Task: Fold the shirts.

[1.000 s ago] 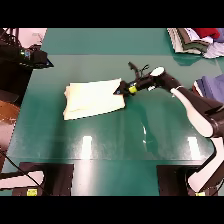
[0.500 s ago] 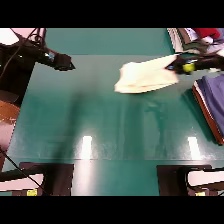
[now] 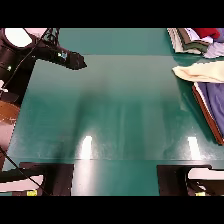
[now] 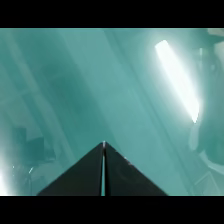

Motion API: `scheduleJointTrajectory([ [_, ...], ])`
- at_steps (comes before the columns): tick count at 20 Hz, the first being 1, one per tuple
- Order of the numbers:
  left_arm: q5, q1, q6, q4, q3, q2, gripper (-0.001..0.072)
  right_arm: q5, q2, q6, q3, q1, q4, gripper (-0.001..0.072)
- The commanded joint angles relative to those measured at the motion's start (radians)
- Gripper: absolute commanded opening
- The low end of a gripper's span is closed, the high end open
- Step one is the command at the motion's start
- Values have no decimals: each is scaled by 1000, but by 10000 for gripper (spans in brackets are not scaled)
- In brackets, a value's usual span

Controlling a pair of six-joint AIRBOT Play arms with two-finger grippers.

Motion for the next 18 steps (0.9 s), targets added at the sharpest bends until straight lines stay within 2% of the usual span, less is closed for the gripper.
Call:
scheduleJointTrajectory([
  [1, 44, -5, -2, -4, 0, 0, 27, -94, 0, -67, 19, -33, 116, 17],
  [4, 47, -5, -1, -4, 0, 0, 27, -74, -5, -68, 135, -31, 192, 17],
  [8, 40, -5, -1, -4, 0, 0, 27, 5, -5, -64, 323, -52, 133, 17],
  [15, 25, -5, -1, -4, 0, 0, 27, 323, 6, -34, 411, -168, 79, 17],
  [18, 8, -5, -1, -4, 0, 0, 27, 436, 43, -26, 411, -206, -27, 17],
])
